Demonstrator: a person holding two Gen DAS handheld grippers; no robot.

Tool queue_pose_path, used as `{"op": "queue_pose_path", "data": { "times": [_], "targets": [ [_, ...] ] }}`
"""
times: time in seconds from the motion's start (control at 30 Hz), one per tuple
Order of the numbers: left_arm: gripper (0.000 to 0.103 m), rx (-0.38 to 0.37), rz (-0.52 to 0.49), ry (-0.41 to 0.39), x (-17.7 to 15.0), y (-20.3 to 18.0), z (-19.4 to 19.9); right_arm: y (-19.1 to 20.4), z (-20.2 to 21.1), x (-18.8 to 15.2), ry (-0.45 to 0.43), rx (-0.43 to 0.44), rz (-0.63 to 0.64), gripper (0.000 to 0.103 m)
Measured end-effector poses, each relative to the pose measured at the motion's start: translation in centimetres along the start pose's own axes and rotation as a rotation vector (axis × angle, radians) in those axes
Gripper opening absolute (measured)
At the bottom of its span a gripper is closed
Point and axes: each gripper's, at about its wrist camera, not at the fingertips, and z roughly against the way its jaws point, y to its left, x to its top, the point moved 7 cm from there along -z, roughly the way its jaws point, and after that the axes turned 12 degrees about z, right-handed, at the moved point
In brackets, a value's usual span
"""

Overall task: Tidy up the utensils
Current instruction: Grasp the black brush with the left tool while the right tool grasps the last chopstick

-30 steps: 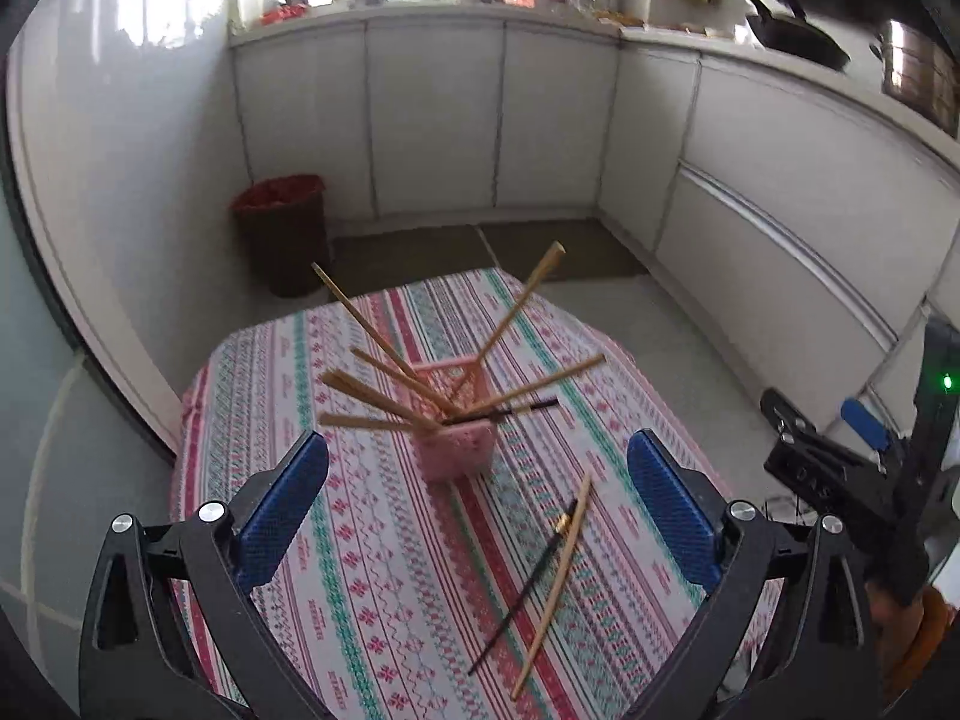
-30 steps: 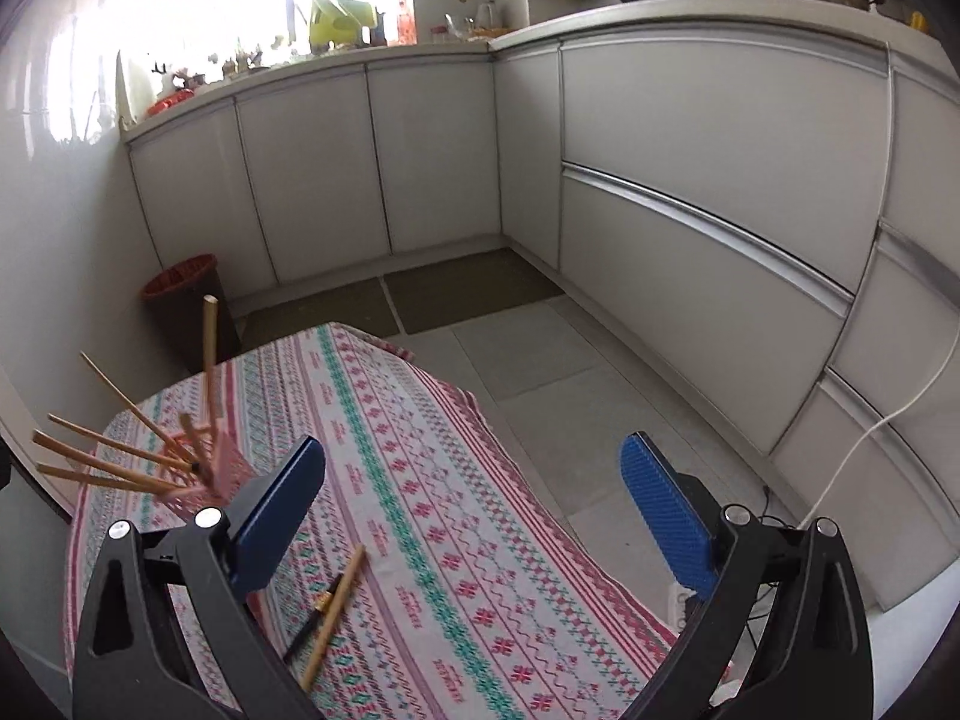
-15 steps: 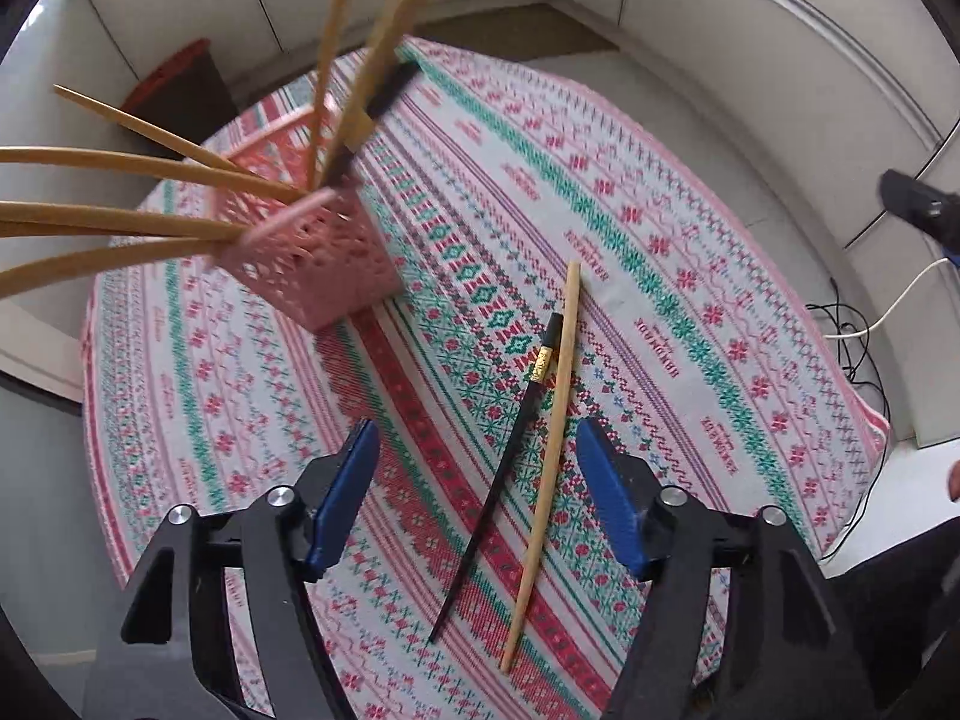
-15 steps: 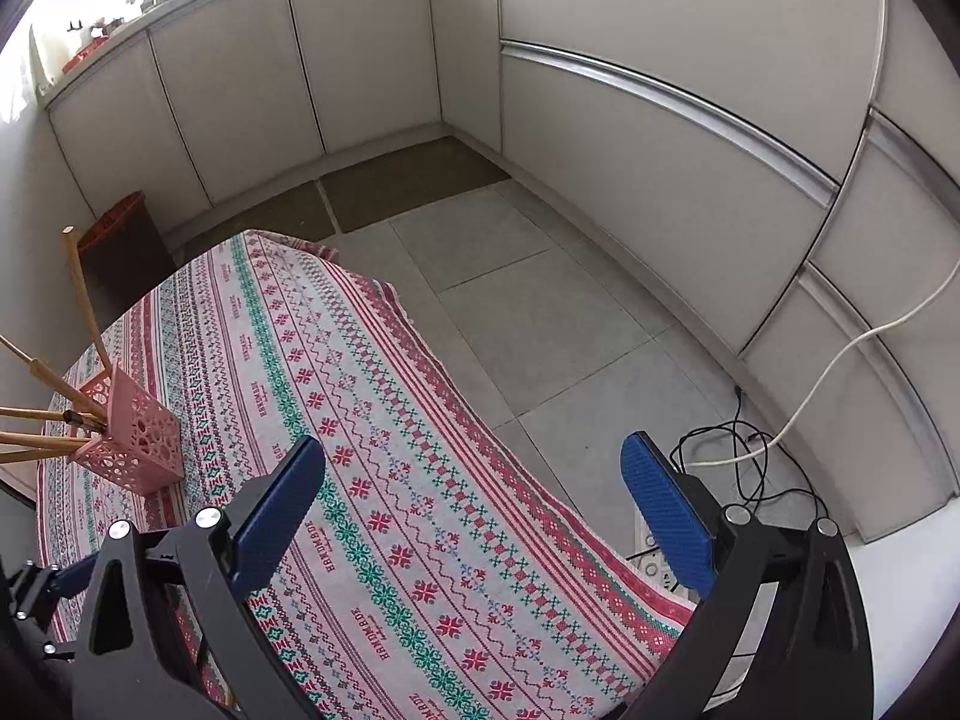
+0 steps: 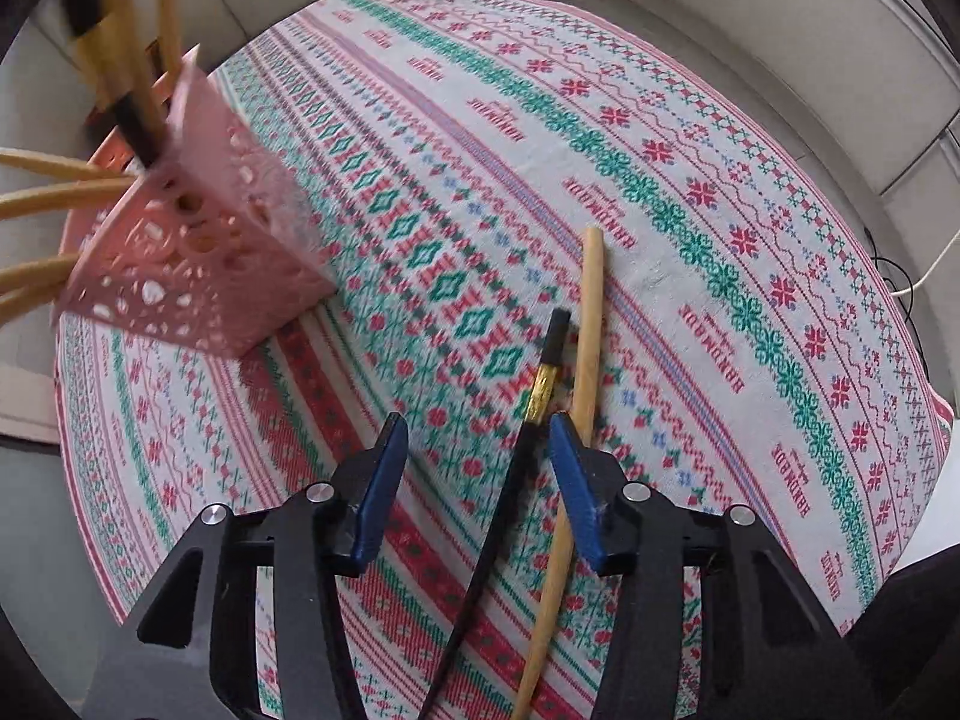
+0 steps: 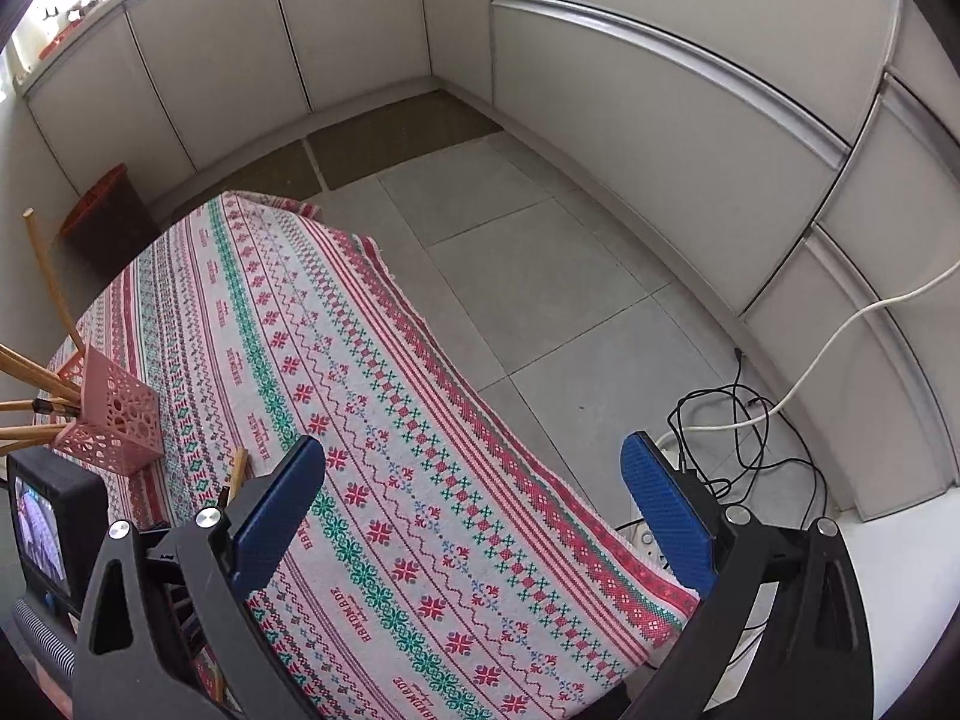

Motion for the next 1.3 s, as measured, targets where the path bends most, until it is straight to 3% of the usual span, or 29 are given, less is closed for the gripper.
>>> {"op": "queue_pose_path", "data": {
  "times": [0.03,0.1,0.13,0.2,0.4,0.47,0.73,0.77,0.8,0.9,0.97,1.1,1.17,1.23,1.3],
  "targets": [
    [0.043,-0.010,-0.004,0.004,0.3,-0.2,-0.2,0.0,-0.2,0.1,0.007,-0.004,0.002,0.096],
    [0.026,-0.053,-0.004,0.020,1.0,-0.7,-0.4,0.1,-0.9,0.3,0.024,-0.008,-0.004,0.096],
    [0.022,-0.079,-0.002,0.036,1.3,-1.0,-0.4,0.1,-1.3,0.4,0.037,-0.003,-0.009,0.096],
    [0.009,-0.086,-0.006,0.046,1.2,-1.0,-0.4,0.5,-2.5,0.6,0.077,0.016,-0.028,0.096],
    [0.006,-0.058,-0.012,-0.007,-2.1,1.0,2.3,4.8,-5.4,0.2,0.191,0.121,-0.011,0.088],
    [0.006,-0.058,-0.009,-0.044,-3.0,1.7,4.3,7.1,-6.2,-0.3,0.230,0.147,0.026,0.081],
    [0.006,-0.089,0.086,-0.232,-5.4,5.0,12.9,15.5,-9.8,-0.9,0.311,0.204,0.094,0.074],
    [0.006,-0.094,0.095,-0.243,-5.2,5.5,13.2,16.3,-10.3,-0.9,0.317,0.207,0.095,0.066],
    [0.006,-0.094,0.106,-0.259,-5.0,5.9,13.8,17.0,-10.7,-0.9,0.307,0.186,0.108,0.066],
    [0.006,-0.093,0.130,-0.303,-4.2,6.5,15.5,18.8,-10.6,-0.8,0.230,0.110,0.219,0.048],
    [0.006,-0.102,0.143,-0.327,-3.6,6.9,16.3,19.4,-10.2,-1.2,0.225,0.130,0.262,0.000],
    [0.006,-0.128,0.157,-0.353,-3.6,6.9,17.6,18.1,-9.3,-2.5,0.272,0.253,0.207,0.000],
    [0.006,-0.141,0.165,-0.360,-3.7,7.0,17.8,16.8,-8.1,-2.7,0.260,0.269,0.207,0.000],
    [0.006,-0.163,0.190,-0.361,-4.0,7.2,17.9,16.1,-7.7,-3.0,0.318,0.338,0.181,0.001],
    [0.006,-0.177,0.221,-0.349,-4.4,7.5,17.7,15.8,-7.4,-2.7,0.354,0.391,0.126,0.009]
  ]
}}
